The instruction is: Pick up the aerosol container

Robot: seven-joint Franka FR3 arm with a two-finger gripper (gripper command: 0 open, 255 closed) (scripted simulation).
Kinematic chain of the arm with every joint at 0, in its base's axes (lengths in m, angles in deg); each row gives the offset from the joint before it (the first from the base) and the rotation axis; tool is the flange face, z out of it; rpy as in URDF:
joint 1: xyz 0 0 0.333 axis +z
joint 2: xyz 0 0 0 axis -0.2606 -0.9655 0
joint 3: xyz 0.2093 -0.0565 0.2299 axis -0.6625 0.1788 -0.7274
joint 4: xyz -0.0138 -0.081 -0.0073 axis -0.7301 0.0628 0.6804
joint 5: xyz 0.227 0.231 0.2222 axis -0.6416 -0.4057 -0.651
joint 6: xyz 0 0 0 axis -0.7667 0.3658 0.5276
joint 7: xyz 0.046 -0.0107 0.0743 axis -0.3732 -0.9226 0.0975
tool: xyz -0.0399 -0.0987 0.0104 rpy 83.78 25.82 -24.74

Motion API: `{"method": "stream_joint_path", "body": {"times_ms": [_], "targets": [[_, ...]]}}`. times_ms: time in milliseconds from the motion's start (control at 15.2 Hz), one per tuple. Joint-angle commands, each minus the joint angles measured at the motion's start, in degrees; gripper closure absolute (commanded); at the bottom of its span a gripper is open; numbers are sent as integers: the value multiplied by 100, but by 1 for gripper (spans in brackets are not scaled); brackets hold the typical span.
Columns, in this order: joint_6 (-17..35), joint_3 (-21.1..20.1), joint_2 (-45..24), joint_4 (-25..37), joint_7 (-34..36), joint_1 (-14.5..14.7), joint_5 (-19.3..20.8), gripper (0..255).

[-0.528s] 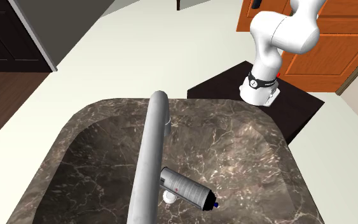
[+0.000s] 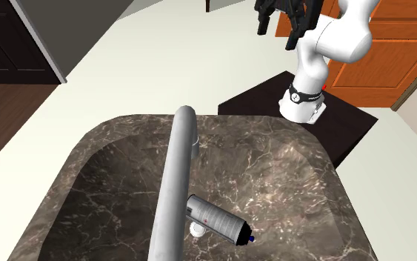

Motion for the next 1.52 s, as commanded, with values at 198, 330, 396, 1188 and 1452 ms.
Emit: {"method": "stream_joint_path", "body": {"times_ms": [198,330,396,1188,1452], "targets": [[1112,-320,-451,-567,747,-70,-390,0],[1555,-458,-705,-714,1032,-93,-541,0],[1780,-526,-848,-773,1173,-103,-613,0],[4500,-1316,-3277,-721,2847,-297,-1142,0],[5307,-1483,-4275,-403,3507,-369,-1010,0]]}}
